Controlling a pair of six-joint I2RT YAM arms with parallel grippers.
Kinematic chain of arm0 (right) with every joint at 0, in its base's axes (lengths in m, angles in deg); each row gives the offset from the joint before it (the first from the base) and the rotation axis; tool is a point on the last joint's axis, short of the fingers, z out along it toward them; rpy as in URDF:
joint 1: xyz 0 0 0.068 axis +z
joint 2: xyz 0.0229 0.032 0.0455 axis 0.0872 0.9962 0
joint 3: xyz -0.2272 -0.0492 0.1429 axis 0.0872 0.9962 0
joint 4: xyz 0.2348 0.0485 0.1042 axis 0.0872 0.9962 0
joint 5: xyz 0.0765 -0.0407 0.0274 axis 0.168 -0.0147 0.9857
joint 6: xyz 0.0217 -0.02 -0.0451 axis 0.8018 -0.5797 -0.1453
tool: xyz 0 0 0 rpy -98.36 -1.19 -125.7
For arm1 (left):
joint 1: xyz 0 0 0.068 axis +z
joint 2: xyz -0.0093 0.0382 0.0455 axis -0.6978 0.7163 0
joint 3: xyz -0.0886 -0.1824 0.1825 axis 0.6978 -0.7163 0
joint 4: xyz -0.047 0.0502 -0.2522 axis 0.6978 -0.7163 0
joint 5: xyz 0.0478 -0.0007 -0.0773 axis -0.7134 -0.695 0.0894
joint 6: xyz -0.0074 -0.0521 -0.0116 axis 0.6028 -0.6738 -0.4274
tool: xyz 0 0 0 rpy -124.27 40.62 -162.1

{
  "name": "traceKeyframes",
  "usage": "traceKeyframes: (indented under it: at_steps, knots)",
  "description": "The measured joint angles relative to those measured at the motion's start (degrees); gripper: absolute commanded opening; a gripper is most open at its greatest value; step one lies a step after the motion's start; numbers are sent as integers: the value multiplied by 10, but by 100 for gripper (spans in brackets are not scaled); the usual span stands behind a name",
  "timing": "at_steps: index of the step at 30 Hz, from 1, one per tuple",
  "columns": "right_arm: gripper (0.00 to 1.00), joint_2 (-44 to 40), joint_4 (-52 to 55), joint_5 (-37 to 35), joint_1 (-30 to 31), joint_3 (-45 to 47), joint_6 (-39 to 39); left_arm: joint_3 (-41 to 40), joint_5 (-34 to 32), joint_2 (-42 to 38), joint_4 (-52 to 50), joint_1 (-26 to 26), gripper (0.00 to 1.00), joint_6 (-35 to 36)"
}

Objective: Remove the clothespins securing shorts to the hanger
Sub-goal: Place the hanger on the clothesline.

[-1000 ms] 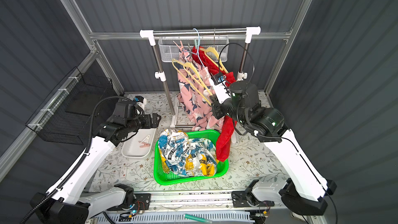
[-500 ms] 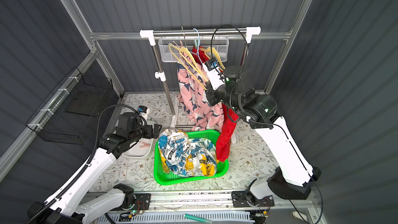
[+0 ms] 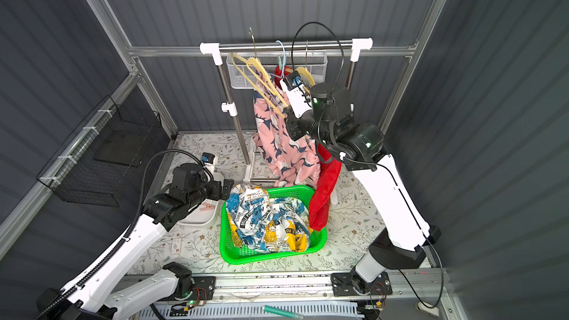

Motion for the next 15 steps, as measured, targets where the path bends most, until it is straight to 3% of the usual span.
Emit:
traceKeyframes:
  at_steps: [9,15]
  knots:
    - [0,101,7,36,-3,-95,0,0,-10,7,-1,-6,100,2]
    - [0,118,7,57,-15,-102,2,0,-14,14,-1,-6,100,2]
